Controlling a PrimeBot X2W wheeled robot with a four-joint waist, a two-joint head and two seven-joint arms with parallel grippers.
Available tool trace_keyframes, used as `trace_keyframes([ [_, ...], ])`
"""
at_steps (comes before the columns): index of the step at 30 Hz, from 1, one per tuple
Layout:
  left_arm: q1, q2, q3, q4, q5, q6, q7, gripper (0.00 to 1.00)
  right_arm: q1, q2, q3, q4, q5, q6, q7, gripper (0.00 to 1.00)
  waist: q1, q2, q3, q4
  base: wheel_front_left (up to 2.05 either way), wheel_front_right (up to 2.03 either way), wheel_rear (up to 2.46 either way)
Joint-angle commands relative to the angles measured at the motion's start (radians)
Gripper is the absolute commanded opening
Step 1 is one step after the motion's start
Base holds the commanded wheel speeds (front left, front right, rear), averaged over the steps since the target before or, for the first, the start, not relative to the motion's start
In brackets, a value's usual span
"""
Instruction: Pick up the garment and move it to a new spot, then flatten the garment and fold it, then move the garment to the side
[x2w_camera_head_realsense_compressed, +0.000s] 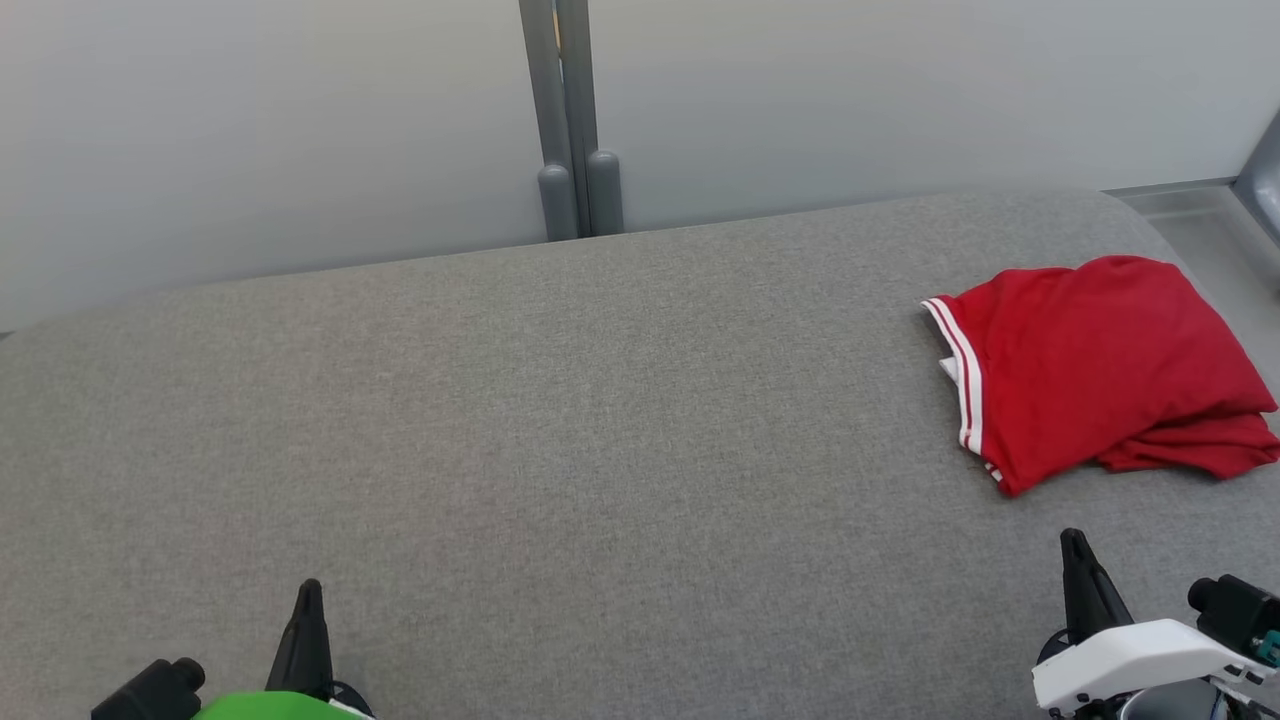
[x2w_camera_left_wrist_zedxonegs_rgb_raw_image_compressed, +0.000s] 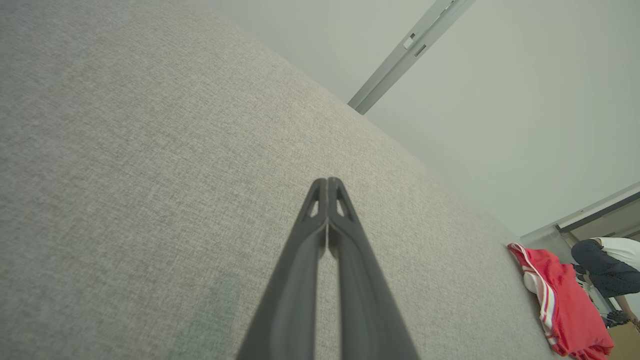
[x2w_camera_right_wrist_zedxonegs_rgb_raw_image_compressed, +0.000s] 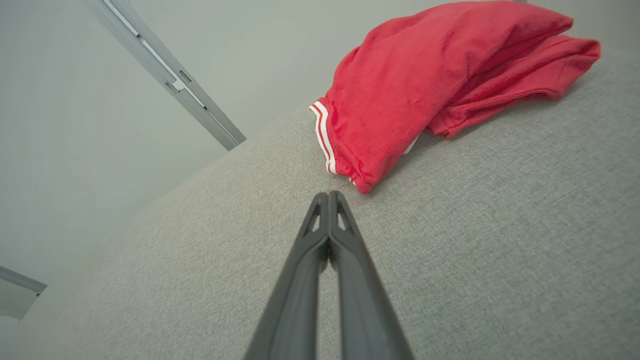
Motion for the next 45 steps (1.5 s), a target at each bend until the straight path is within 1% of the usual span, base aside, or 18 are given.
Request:
trace_keyframes([
  [1,-0.032,0.005,0.008,-0.019,-0.042,-0.006,0.009,0.0,-0.028,-0.007,0.001,-0.017,0.052,0.0,0.009,0.0,0.0,0.0,0.001,0.001,0.0,0.0,0.0],
  [19,-0.066,0.006,0.031,-0.032,-0.27,-0.009,0.068,0.0,-0.054,-0.009,0.005,-0.028,0.336,-0.001,0.069,0.0,0.0,0.0,0.008,0.014,0.0,0.0,0.0],
  [45,-0.104,0.008,0.059,-0.049,-0.535,-0.013,0.137,0.0,-0.085,-0.012,0.011,-0.04,0.667,-0.001,0.141,0.0,0.0,0.0,0.018,0.033,0.0,0.0,0.0],
])
